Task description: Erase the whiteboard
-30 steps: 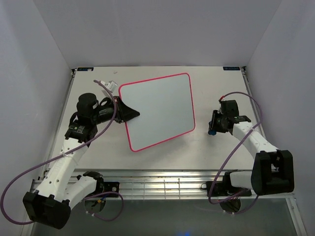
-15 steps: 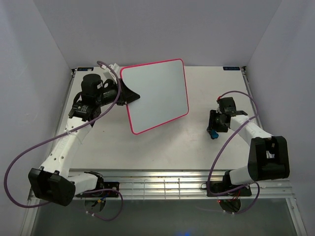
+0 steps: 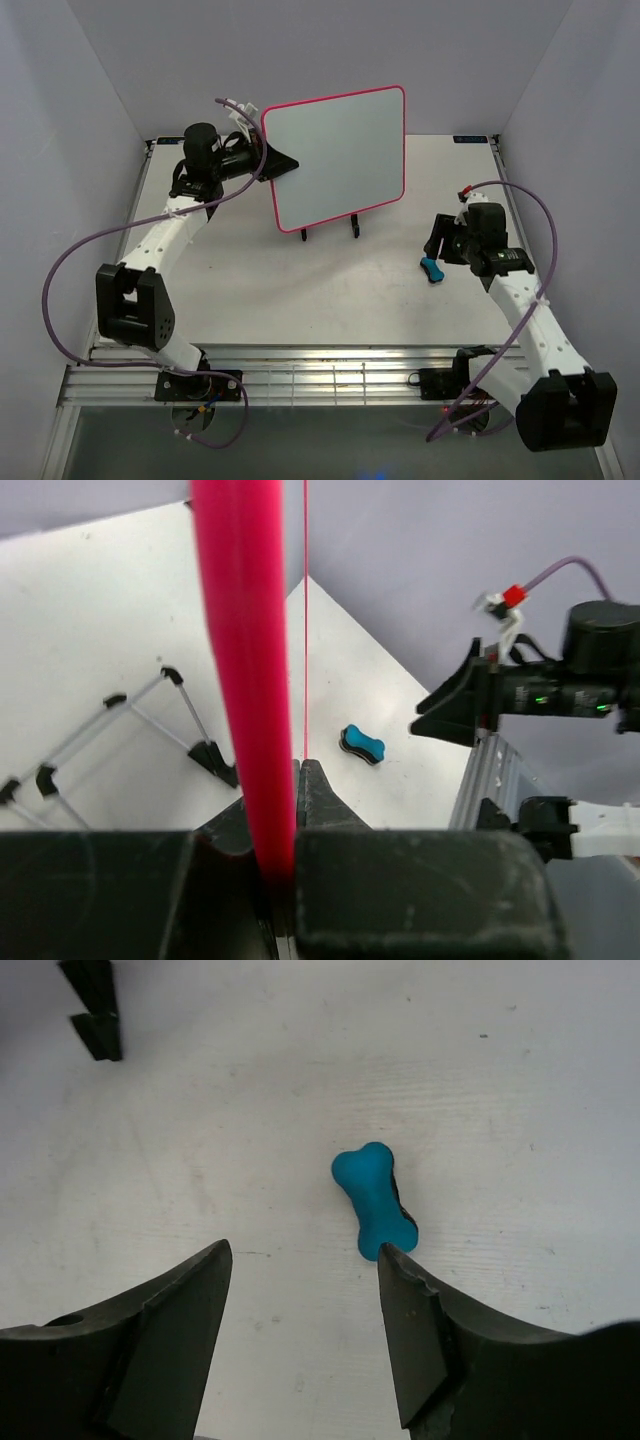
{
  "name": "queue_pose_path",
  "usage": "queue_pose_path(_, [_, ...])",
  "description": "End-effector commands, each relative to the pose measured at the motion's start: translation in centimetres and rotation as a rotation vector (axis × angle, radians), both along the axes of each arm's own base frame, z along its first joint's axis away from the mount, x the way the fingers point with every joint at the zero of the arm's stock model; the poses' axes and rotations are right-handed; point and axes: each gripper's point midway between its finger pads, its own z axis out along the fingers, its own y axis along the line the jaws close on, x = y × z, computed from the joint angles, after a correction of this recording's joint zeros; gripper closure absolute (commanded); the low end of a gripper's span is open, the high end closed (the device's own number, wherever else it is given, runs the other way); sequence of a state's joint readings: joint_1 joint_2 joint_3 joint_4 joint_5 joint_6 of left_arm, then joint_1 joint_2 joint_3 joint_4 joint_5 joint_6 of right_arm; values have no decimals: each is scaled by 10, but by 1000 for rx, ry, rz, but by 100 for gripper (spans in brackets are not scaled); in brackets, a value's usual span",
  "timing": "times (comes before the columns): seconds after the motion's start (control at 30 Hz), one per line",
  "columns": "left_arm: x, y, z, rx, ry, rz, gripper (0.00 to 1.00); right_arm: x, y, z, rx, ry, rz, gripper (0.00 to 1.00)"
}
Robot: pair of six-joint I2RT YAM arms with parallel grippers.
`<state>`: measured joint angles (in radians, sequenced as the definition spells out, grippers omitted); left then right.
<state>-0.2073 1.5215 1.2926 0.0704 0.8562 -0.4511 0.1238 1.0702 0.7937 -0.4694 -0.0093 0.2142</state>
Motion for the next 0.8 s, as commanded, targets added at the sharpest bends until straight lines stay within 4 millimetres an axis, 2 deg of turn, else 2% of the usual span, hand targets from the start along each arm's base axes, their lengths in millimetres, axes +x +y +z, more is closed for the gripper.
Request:
queue_pose_path(0.0, [5, -6, 65, -49, -403, -135, 100, -15, 15, 20, 78, -72, 66, 33])
queue_pose_path(0.03, [6, -7, 74, -70, -454, -172, 100, -19, 16, 24, 84, -90, 77, 28])
queue_pose_path(0.07, [17, -6, 53, -68, -419, -223, 100, -24, 16, 35, 89, -132, 80, 27])
queue_pose_path(0.1, [21, -7, 48, -71, -414, -254, 100, -26, 16, 41, 90, -154, 84, 25])
queue_pose_path(0.13, [24, -4, 55, -81, -458, -279, 100, -31, 15, 50, 93, -199, 85, 21])
queue_pose_path(0.17, [33, -5, 38, -82, -430, -301, 100, -33, 14, 54, 96, -216, 79, 20])
queue_pose_path(0.2, [40, -2, 35, -83, -424, -299, 100, -35, 16, 58, 102, -235, 85, 18])
queue_pose_path(0.23, [46, 3, 39, -84, -439, -297, 100, -38, 16, 65, 111, -266, 88, 16])
queue_pose_path(0.27, [54, 3, 24, -83, -408, -318, 100, -40, 20, 67, 126, -273, 104, 16])
queue_pose_path(0.37, [64, 11, 23, -71, -420, -350, 100, -44, 25, 71, 149, -279, 130, 13])
queue_pose_path(0.4, [66, 13, 12, -61, -405, -378, 100, -45, 26, 71, 149, -277, 135, 13])
queue_pose_path(0.47, [71, 22, 9, -45, -414, -396, 100, -46, 29, 71, 160, -277, 148, 11])
queue_pose_path(0.53, [76, 28, -3, -37, -393, -413, 100, -46, 30, 71, 168, -283, 154, 9])
queue_pose_path(0.77, [82, 30, -31, -38, -353, -446, 100, -45, 34, 66, 178, -269, 168, 6])
